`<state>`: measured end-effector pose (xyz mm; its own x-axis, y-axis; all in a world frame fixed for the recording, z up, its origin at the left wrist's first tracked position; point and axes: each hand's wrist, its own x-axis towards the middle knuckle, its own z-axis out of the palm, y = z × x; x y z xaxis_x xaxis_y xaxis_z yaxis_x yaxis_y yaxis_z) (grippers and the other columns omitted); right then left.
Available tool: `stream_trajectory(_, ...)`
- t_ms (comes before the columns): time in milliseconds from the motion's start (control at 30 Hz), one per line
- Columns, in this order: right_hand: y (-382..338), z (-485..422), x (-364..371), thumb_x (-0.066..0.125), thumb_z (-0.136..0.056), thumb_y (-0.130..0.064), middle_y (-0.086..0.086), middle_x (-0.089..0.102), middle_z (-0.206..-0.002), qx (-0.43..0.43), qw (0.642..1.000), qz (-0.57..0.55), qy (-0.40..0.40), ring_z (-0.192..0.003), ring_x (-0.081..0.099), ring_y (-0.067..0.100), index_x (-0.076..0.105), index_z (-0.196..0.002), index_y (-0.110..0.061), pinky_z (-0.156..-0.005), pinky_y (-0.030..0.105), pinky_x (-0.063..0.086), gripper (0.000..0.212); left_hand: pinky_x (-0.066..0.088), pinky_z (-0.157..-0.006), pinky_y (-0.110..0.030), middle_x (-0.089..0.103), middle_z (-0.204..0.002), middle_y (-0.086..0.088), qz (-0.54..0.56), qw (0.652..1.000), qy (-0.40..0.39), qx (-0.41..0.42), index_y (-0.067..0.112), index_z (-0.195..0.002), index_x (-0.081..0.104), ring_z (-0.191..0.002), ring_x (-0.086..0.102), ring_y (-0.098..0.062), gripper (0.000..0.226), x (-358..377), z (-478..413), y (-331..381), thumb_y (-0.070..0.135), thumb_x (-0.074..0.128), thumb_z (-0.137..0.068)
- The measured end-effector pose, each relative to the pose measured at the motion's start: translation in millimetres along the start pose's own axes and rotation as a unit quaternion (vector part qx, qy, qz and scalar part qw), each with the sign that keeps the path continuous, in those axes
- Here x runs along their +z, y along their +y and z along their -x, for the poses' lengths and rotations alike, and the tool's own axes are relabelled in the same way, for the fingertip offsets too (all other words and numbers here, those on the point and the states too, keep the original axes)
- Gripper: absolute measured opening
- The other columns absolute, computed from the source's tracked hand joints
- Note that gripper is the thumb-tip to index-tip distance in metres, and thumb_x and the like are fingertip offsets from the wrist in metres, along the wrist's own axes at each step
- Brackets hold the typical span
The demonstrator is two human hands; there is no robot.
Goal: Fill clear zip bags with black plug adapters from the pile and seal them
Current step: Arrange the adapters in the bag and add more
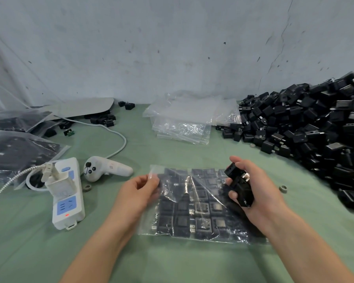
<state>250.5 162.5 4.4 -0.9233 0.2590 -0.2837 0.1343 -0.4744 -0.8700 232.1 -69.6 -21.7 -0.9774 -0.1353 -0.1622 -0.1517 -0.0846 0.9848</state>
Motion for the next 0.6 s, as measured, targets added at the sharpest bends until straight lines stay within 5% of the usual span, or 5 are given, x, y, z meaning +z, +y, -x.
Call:
stream_trajectory(133, -0.6, 0.9, 0.3, 0.058, -0.093, -0.019, 0.006, 0.060, -0.091, 0.003, 1.000, 0.001, 0.000, -0.060, 0.057, 0.016, 0.073, -0.109, -0.021, -0.041, 0.026, 0.040, 0.022, 0.057, -0.071, -0.020, 0.077, -0.095, -0.008, -0.053, 0.998, 0.002, 0.028, 0.010, -0.101, 0.070, -0.082, 0.072, -0.014, 0.009, 0.9, 2.5, 0.6, 0.011, 0.065, -0.094)
stream_trajectory(267, -0.6, 1.1, 0.5, 0.057, -0.094, -0.019, 0.006, 0.060, -0.091, 0.005, 1.000, 0.003, -0.001, -0.060, 0.057, 0.016, 0.073, -0.109, -0.022, -0.040, 0.026, 0.040, 0.022, 0.058, -0.084, -0.031, 0.073, -0.099, -0.010, -0.065, 0.997, 0.028, 0.034, 0.011, -0.099, 0.067, -0.084, 0.071, -0.017, 0.010, 4.3, 0.1, -1.2, 0.005, 0.066, -0.091)
stream_trajectory(400, -0.1, 2.0, 2.4, 0.056, -0.094, -0.018, 0.006, 0.060, -0.088, 0.004, 1.000, 0.004, -0.005, -0.058, 0.057, 0.015, 0.072, -0.109, -0.022, -0.040, 0.025, 0.039, 0.022, 0.056, -0.064, -0.015, 0.070, -0.095, -0.008, -0.075, 0.995, 0.049, 0.046, 0.012, -0.095, 0.065, -0.076, 0.070, -0.010, 0.012, 5.7, -3.6, -4.1, 0.002, 0.067, -0.090)
stream_trajectory(600, -1.4, 3.1, 3.0, 0.055, -0.094, -0.017, 0.006, 0.059, -0.088, 0.006, 1.000, 0.010, -0.002, -0.059, 0.056, 0.015, 0.071, -0.108, -0.022, -0.039, 0.025, 0.039, 0.022, 0.056, -0.087, -0.042, 0.072, -0.088, -0.003, -0.167, 0.982, 0.066, 0.064, 0.021, -0.092, 0.063, -0.084, 0.071, -0.021, 0.011, 4.4, -6.0, -8.0, 0.016, 0.070, -0.087)
